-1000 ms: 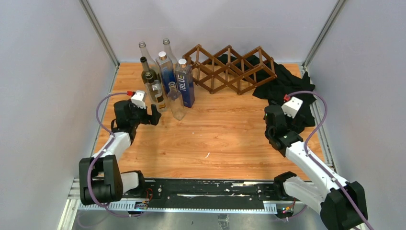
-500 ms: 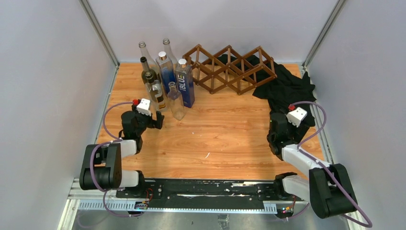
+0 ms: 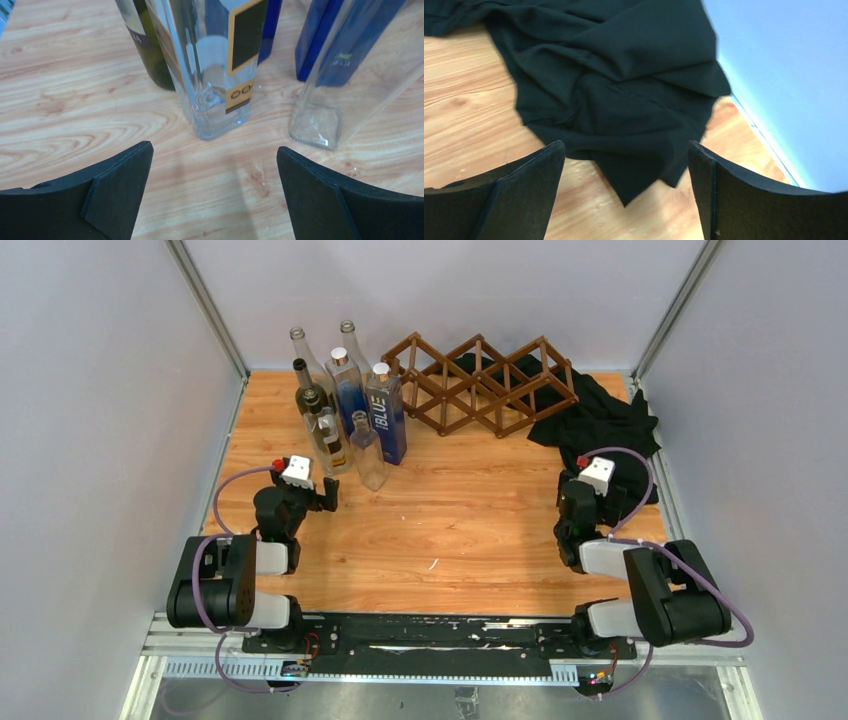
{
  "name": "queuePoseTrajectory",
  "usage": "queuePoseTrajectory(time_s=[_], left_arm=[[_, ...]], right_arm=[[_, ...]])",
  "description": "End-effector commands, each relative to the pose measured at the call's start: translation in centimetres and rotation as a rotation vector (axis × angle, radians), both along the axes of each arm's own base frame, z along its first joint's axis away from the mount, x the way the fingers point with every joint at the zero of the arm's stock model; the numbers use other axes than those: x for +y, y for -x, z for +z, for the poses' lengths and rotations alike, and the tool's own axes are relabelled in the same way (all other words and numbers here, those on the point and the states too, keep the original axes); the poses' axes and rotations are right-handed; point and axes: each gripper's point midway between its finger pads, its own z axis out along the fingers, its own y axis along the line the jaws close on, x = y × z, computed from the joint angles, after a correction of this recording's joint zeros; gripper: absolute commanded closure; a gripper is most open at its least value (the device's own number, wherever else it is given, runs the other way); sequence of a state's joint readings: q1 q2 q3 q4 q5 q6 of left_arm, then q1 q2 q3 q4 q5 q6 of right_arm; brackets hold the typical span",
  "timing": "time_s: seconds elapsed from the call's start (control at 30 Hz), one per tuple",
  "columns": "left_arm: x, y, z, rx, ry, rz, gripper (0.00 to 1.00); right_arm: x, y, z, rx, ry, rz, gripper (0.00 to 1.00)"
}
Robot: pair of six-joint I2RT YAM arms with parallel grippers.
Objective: Take the wine bottle off the wine rack
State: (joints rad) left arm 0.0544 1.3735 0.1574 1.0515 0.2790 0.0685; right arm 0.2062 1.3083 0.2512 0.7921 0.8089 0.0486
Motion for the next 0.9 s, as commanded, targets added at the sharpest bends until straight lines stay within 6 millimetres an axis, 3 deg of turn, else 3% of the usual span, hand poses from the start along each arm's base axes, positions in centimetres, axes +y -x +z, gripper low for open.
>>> queuePoseTrajectory(time_s=[0.0,0.1,0.13,0.2,0.3,0.87], left_arm=[[0.2,-1.2,2.5,-0.103,-0.002,0.017,0.00],[0.2,-1.2,2.2,-0.076,-0.014,0.013,0.00],[0.2,-1.3,2.5,-0.097,-0.007,0.015,0.00],[0.2,-1.2,2.4,-0.095,-0.006,0.016,0.00],[0.2,-1.1,2.3,-0.088,-0.005,0.015,0.00],[0.2,-1.2,2.3,-0.088,-0.008,0.015,0.00]], right_arm=[[2.4,-3.0,1.1,-0.038,0.016,0.240,0.06],[3.2,-3.4,0.2,-0.022,-0.030,0.334,0.01],[3.2,-3.3,-1.0,-0.010,-0.015,0.355,0.00],[3.2,-3.7,0.3,-0.090,0.032,0.341,0.00],[3.2,-3.3,-0.6,-0.016,-0.014,0.332,0.00],[3.1,-3.5,-0.2,-0.050,0.006,0.334,0.00]])
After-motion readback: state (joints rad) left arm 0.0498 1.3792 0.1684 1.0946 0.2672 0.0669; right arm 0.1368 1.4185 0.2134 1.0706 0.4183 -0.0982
